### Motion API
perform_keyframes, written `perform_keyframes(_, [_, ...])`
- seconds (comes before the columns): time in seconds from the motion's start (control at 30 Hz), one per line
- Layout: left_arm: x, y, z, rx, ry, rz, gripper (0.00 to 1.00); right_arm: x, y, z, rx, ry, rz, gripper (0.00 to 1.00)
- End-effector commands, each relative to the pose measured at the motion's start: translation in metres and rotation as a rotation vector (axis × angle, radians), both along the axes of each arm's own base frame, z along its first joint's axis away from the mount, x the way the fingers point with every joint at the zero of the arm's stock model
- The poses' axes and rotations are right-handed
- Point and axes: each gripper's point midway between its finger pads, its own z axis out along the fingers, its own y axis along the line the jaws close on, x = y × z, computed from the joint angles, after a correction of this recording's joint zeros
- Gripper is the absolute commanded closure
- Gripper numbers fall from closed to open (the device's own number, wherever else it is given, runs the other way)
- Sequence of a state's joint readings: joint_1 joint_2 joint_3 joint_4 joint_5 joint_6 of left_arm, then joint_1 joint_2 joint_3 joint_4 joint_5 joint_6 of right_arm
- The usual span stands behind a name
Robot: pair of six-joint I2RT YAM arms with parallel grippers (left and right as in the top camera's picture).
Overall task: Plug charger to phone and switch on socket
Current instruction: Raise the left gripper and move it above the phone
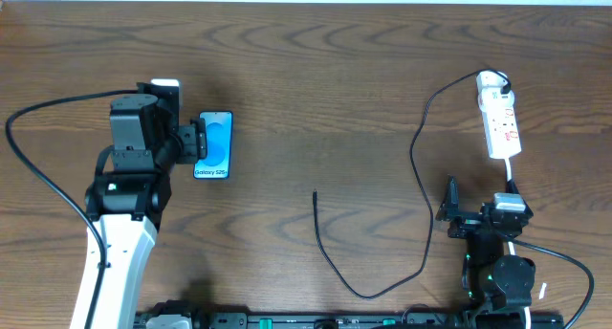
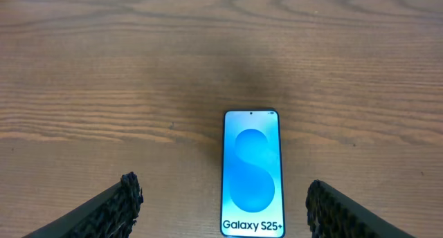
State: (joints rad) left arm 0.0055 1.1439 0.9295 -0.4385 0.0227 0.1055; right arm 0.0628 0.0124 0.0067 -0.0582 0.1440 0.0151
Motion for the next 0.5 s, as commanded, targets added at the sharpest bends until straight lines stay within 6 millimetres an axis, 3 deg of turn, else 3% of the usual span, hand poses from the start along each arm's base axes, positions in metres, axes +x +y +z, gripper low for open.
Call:
perform_keyframes(0.0, [0.007,0.003,0.009,-0.007,-0.011,0.023,0.22,0.000,-0.002,0.000,0.010,-0.004,-0.011,0.01])
perform_keyframes(0.47, [0.018,0.011,0.006,-0.077,0.091,0.040,0.22,0.000,-0.002,0.000,0.010,-0.004,-0.011,0.01])
